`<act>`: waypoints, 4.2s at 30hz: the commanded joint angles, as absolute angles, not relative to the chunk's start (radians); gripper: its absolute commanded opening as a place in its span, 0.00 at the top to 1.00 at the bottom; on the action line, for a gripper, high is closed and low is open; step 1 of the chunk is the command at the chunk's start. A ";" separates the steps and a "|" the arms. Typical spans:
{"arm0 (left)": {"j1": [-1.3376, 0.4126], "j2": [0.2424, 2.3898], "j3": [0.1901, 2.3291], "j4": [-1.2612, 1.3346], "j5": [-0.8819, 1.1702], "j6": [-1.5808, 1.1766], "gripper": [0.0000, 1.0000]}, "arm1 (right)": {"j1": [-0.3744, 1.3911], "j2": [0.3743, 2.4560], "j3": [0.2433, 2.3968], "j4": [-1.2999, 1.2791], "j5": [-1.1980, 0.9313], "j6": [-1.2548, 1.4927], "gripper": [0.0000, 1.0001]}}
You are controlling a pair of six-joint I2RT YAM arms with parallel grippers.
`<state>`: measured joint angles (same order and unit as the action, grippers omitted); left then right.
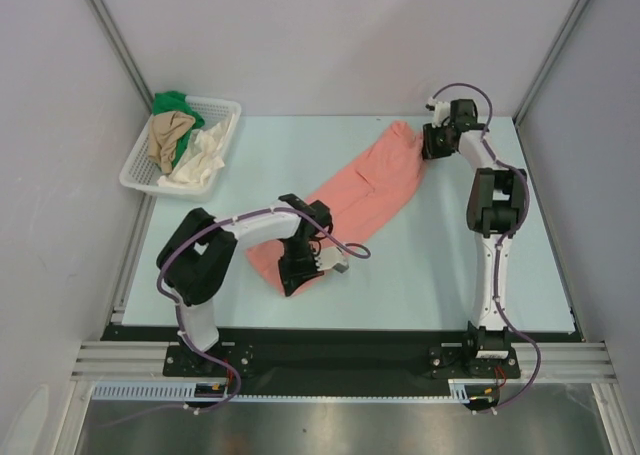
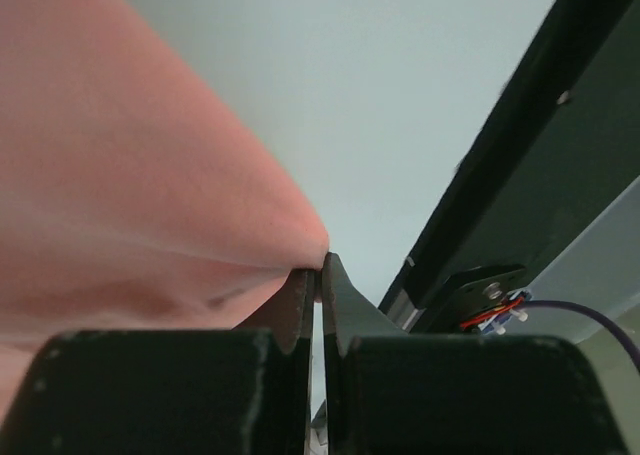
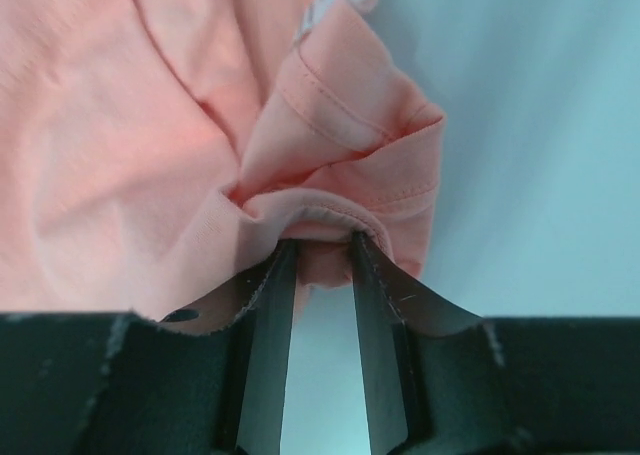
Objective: Fold and stack the t-shirts
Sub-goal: Fold the tshirt
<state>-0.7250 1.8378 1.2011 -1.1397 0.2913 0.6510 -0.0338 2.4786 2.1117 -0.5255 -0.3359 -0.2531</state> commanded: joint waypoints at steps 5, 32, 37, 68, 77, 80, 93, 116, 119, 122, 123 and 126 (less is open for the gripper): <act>-0.880 1.902 1.278 -1.144 0.431 0.565 1.00 | 0.090 2.652 2.363 -0.427 -0.370 -0.149 0.64; -1.149 2.394 2.028 -1.172 0.595 0.414 0.99 | 0.046 2.709 2.468 -0.371 -0.304 -0.187 0.63; -1.164 2.369 2.132 -1.224 0.566 0.407 0.92 | 0.029 2.660 2.447 -0.376 -0.269 -0.187 0.54; -0.330 1.574 1.036 -0.732 0.690 -0.304 0.31 | -0.074 1.368 0.698 -0.640 -0.769 0.317 0.51; -0.368 1.632 0.884 -0.680 0.736 -0.339 0.33 | 0.207 1.376 0.654 -0.741 -0.674 0.415 0.51; -0.388 1.693 0.908 -0.627 0.742 -0.360 0.35 | 0.227 1.402 0.638 -0.733 -0.657 0.439 0.51; -0.505 1.810 0.956 -0.584 0.781 -0.405 0.41 | 0.293 1.428 0.598 -0.707 -0.629 0.506 0.50; -0.618 1.844 0.945 -0.552 0.767 -0.416 0.64 | 0.360 1.503 0.565 -0.545 -0.658 0.597 0.58; -0.618 1.839 0.939 -0.554 0.775 -0.417 0.79 | 0.371 1.508 0.557 -0.509 -0.670 0.612 0.69; -0.618 1.832 0.930 -0.557 0.769 -0.416 0.97 | 0.374 1.503 0.558 -0.508 -0.676 0.614 0.80; -0.618 1.827 0.928 -0.561 0.770 -0.413 1.00 | 0.374 1.502 0.557 -0.505 -0.678 0.615 0.82; -0.617 1.796 0.934 -0.607 0.733 -0.397 1.00 | 0.376 1.479 0.564 -0.511 -0.681 0.609 1.00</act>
<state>-0.6159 1.8370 0.9344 -0.5686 0.7586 -0.4171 0.3695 1.4998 0.5602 -0.5301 -0.6693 0.6006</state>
